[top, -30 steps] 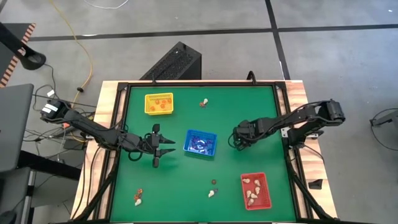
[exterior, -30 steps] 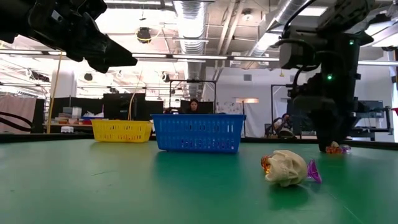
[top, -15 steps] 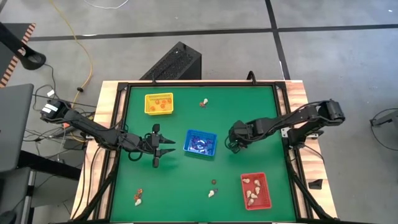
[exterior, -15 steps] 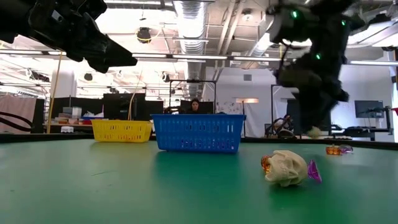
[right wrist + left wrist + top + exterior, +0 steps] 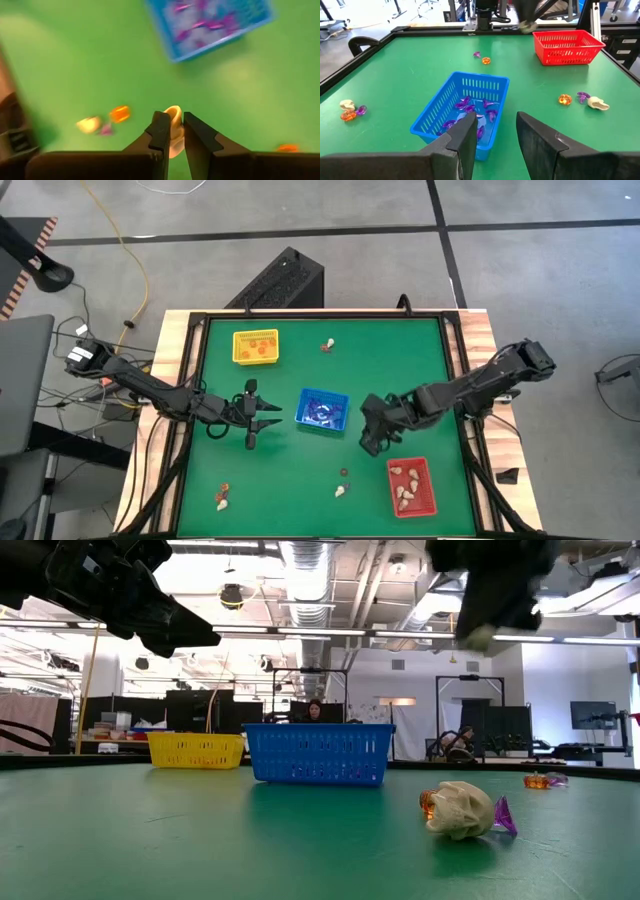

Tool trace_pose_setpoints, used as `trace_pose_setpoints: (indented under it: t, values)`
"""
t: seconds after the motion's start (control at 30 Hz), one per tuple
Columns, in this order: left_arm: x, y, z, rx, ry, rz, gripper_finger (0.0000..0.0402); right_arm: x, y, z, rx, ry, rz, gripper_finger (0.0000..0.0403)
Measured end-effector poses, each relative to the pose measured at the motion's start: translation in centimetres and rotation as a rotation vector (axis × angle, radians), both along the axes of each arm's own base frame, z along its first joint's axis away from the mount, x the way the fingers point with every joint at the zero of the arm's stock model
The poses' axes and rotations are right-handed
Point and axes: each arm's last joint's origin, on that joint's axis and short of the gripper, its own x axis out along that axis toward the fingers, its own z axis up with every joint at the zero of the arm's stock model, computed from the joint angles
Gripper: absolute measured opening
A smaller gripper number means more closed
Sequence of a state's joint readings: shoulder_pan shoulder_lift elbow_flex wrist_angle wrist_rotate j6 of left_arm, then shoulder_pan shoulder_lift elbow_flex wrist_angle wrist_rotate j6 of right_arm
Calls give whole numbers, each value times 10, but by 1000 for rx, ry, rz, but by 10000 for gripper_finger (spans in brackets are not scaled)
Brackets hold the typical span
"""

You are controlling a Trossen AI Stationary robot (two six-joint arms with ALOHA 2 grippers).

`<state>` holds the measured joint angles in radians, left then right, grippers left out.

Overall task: Sort Halloween decoration
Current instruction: Put the skull toy into the red bin

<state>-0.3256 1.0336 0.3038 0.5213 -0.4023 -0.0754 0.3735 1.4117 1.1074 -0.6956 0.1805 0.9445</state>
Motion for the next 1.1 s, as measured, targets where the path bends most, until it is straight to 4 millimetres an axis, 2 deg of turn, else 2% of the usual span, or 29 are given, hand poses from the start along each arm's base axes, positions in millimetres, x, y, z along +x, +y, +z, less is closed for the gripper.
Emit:
trace_pose_setpoints:
  t: [0.17, 0.3, 0.47, 0.6, 0.7, 1.1]
  values:
    - [0, 0, 0, -1, 0, -1, 128, -19, 47, 11, 131, -10, 28, 72]
    - [0, -1, 0, -4, 1, -19, 128, -46, 82, 10, 240, 42, -12, 72]
    - [0, -1, 0, -5, 1, -25, 128, -82, 111, 7, 279, 105, -73, 72]
    - [0, -1, 2, -12, -20, -25, 128, -103, 115, 2, 224, 139, -159, 77]
    - [1, -1, 3, -8, -33, -27, 128, -111, 112, 0, 169, 148, -231, 86]
    - [1, -1, 3, -6, -31, -28, 128, -104, 105, -2, 102, 151, -180, 160]
